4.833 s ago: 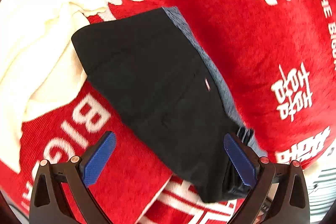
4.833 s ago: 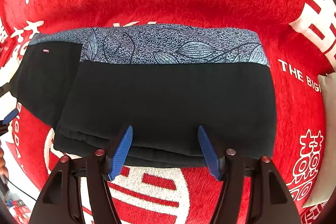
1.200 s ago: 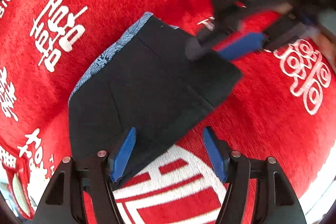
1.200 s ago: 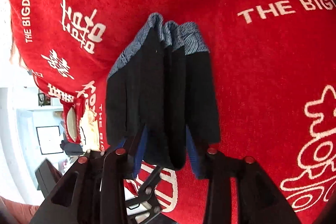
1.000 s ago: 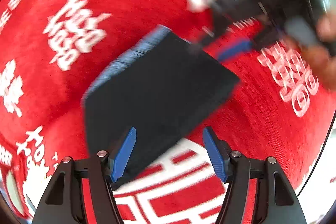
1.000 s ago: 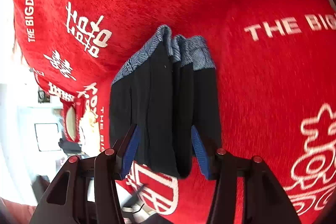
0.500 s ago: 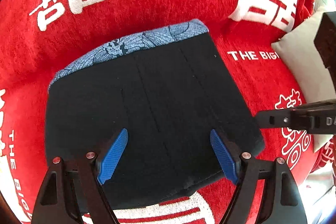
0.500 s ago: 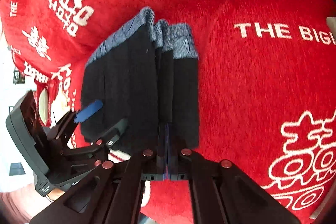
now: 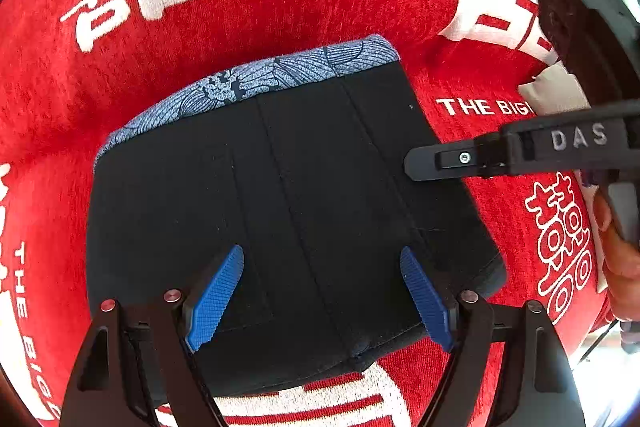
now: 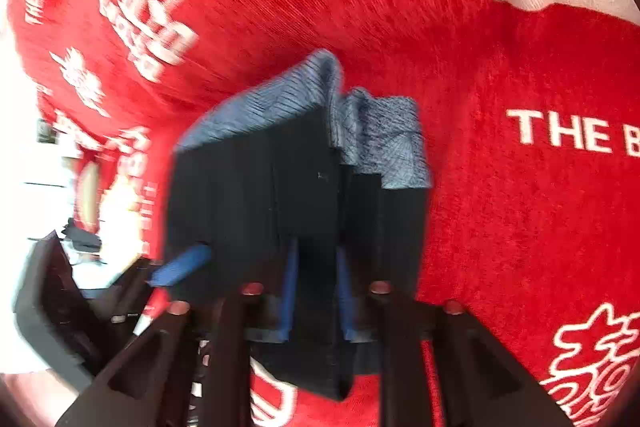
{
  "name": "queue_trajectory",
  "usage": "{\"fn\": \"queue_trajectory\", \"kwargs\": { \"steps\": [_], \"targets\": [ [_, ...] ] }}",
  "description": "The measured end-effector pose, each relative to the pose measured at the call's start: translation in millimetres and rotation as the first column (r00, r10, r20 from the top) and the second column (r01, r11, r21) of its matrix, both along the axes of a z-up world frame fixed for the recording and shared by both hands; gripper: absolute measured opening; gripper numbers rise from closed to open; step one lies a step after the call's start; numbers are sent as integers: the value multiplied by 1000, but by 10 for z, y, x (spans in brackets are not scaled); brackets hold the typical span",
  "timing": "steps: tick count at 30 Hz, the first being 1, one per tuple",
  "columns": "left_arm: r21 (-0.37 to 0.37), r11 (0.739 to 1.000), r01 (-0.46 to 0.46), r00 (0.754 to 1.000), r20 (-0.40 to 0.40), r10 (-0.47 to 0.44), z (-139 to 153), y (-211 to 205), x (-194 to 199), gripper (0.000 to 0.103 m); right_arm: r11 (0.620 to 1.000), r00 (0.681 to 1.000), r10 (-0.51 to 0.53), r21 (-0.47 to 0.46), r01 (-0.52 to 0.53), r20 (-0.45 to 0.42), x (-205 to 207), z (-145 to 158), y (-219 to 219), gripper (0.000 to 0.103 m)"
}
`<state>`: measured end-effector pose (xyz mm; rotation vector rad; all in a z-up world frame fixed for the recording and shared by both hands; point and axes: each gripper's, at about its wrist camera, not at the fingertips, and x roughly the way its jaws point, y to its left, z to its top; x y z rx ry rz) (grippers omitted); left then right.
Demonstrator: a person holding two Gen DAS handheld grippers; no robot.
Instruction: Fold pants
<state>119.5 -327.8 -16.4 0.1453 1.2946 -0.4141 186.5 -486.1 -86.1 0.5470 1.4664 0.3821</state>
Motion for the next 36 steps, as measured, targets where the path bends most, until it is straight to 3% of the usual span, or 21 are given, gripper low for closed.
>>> {"fn": "queue_trajectory", "kwargs": {
  "steps": [1,4,7,11,16,21,25,27,28,36],
  "targets": [
    [-6,1000,-2,1000,-3,2,7,5,0,81,1000,1000,6,3,-6,13,-10,36,0,7],
    [-15,1000,4,1000,-8,-4,60,-14,-13,81,996,1000,-6,94,4,26,-57,197,-83,5],
    [-7,1000,28,1000,-13,-28,45,-87,-54,81,998,998,50,48,-51,34,-114,279,-93,5],
    [12,999,43,999,-13,-43,-21,-167,-105,81,999,1000,24,-40,-25,-10,-176,33,-125,6],
    [-17,1000,13,999,-38,-13,15,-77,-60,83,997,996,-83,1,83,-28,-294,-73,-213,8],
    [-8,999,-46,996,-71,46,114,125,-35,83,993,992,-116,-29,115,-58,-394,42,-324,19],
    [17,996,-85,992,-88,86,172,309,-42,84,986,988,-139,-104,132,-65,-521,169,-346,47],
    [14,995,-102,991,-84,103,211,395,-48,99,982,988,-142,-135,134,-58,-604,244,-330,48],
    [13,994,-109,991,-77,110,234,427,-50,101,980,988,-145,-147,135,-58,-656,278,-312,50],
    [12,992,-127,988,-86,128,285,589,-69,101,962,982,-180,-219,165,-51,-933,451,-116,60]
  ]
}}
